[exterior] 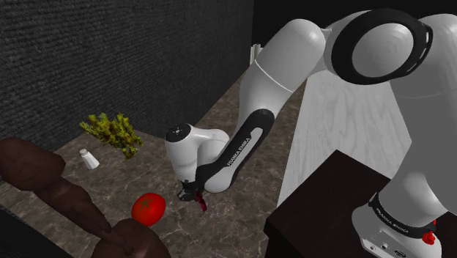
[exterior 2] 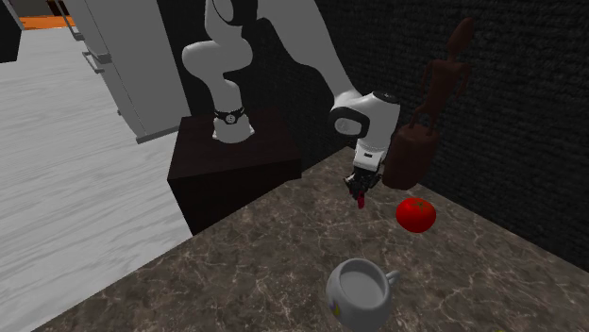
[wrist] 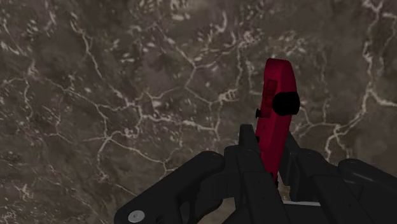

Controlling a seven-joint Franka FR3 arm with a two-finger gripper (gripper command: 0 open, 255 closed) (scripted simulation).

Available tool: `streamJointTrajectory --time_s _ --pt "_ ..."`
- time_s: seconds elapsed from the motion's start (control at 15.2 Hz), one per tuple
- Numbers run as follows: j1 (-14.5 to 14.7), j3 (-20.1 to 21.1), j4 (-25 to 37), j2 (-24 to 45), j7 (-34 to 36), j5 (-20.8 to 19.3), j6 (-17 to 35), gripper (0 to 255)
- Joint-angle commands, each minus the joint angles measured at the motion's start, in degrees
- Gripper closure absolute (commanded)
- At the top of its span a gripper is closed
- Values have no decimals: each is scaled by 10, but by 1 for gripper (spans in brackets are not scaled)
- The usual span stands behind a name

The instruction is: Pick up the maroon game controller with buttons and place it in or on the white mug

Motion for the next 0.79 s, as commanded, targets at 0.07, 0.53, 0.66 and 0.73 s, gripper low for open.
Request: streamJointTrajectory --time_s 0.07,0.53,0.66,0.73 --pt "-5 8 -5 -19 -5 8 -14 255" --pt "-18 26 -14 -62 -20 29 -47 255" --pt "-22 31 -16 -74 -24 36 -57 255" --pt "-24 34 -17 -80 -27 39 -62 255"
